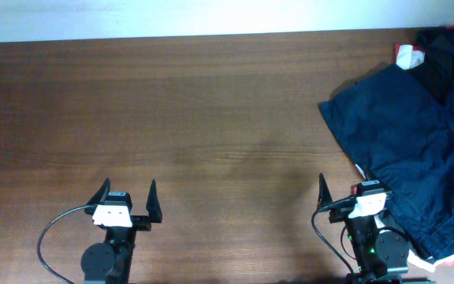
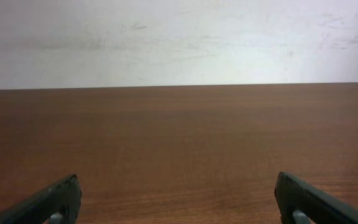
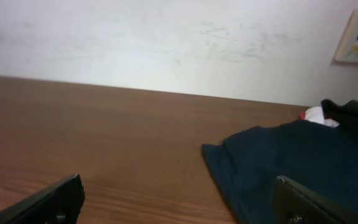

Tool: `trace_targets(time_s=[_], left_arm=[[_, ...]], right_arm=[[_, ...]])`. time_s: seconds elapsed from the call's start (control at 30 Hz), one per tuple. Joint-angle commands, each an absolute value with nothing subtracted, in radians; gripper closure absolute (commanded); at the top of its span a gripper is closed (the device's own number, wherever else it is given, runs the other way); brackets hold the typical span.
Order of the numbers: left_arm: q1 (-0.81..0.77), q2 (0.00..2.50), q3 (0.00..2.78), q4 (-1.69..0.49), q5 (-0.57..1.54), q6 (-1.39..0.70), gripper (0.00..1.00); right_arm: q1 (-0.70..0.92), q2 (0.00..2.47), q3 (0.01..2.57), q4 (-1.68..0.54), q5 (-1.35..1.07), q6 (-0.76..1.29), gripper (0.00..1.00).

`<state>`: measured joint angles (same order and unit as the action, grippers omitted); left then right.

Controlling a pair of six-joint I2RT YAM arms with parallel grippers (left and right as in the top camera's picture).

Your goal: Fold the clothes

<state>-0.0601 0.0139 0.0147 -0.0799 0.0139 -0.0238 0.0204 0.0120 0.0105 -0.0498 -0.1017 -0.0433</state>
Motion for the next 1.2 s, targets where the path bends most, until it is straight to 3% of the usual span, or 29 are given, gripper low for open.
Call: trace_targets(time_s=[0.0, 0.3, 0.5, 0.9, 1.03, 1.17], left_arm=[[-0.065, 0.006, 0.012, -0.081, 0.015, -0.031, 0.01], [-0.065, 0.070, 0.094, -0.130, 0.014, -0.031, 0.01], [-0.065, 0.263, 0.223, -0.151, 0.014, -0.031, 0.01], [-0.065, 0.788, 0.638, -0.376, 0.038, -0.030, 0.01], [-0.065, 0.877, 0.678, -0.414, 0.043, -0.030, 0.01], [-0.065, 0.932, 0.678, -0.421, 0.083, -0.030, 0.01]], right_arm=[[0.026, 0.004, 0.007, -0.041, -0.104, 0.073, 0.01], [0.026, 0.033, 0.151, -0.208, -0.095, 0.072, 0.01], [0.026, 0.170, 0.306, -0.327, -0.093, 0.072, 0.01], [0.025, 0.834, 0.810, -0.641, -0.096, 0.025, 0.01], [0.025, 1.090, 1.015, -0.793, -0.092, -0.135, 0.01], [0.025, 1.278, 1.132, -0.792, -0.090, -0.147, 0.01]])
